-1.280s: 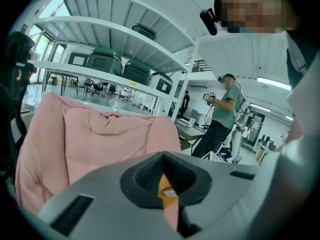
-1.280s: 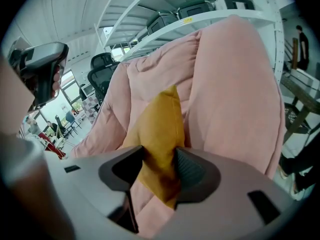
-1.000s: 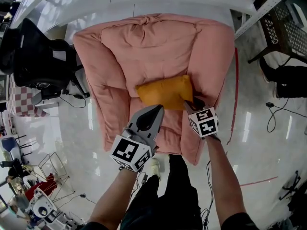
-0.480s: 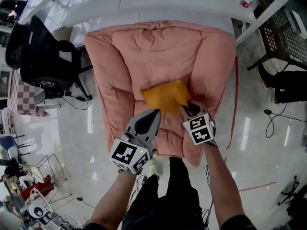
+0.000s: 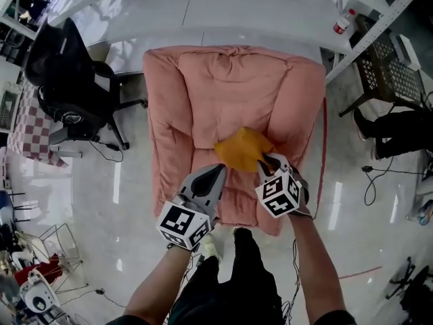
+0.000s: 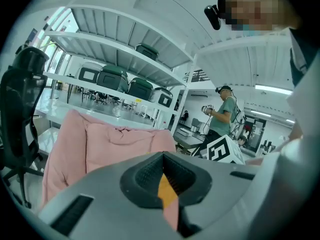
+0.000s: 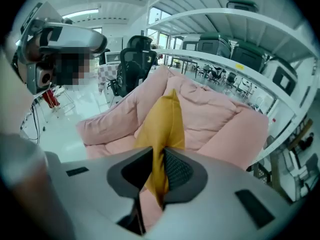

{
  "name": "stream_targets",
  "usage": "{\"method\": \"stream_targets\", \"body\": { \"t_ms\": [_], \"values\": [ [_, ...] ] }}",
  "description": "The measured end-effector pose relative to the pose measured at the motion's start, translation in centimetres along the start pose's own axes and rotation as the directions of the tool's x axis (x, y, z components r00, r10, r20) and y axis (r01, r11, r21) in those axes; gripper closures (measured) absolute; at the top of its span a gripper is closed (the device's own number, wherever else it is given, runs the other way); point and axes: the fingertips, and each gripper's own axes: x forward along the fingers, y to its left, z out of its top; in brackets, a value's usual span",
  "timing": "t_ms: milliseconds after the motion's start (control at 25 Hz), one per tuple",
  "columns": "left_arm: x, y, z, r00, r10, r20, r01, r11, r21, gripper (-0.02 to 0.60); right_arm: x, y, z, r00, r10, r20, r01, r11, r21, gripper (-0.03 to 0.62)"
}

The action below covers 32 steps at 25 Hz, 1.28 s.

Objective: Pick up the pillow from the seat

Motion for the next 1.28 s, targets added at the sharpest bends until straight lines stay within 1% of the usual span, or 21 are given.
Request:
{"method": "stream_targets", "body": {
  "t_ms": [120,240,400,520,720,880,1280],
  "values": [
    [-1.9,-0.6,0.6,1.0,-0.01,0.015,0.01,1.0,-0.003,0.581,-2.4,1.0,1.0,1.0,-0.008,-0.019,0.007,0.998,-0.062,0.534],
    [-3.9,-1.0,1.4,0.999,-0.014,0.03,0.014,1.0,0.0,0.581,-4.9,2.2,2.2,1.0,-0.013,-0.025,0.011,0.995,-0.101,0.534],
    [-6.6,-1.2,2.6,0.999,-0.001,0.048,0.0,1.0,0.006,0.581,-8.2,3.7,3.8,1.0,-0.024,-0.017,0.022,0.99,-0.14,0.533],
    [-8.8,-1.1,3.6,0.998,0.011,0.061,-0.012,1.0,0.013,0.581,-10.4,4.8,5.0,0.999,-0.036,-0.002,0.035,0.988,-0.15,0.533],
    [-12.4,-1.1,5.7,0.996,0.022,0.09,-0.024,0.999,0.023,0.581,-14.3,6.4,7.6,0.997,-0.058,0.042,0.064,0.986,-0.151,0.533],
    [-15.3,-1.6,7.9,0.992,0.021,0.124,-0.026,0.999,0.042,0.581,-17.9,7.6,10.3,0.992,-0.083,0.098,0.097,0.985,-0.145,0.533],
    [-22.0,-2.8,14.1,0.982,0.032,0.187,-0.048,0.996,0.081,0.581,-26.7,10.5,17.1,0.962,-0.141,0.232,0.177,0.974,-0.144,0.531]
  ]
}}
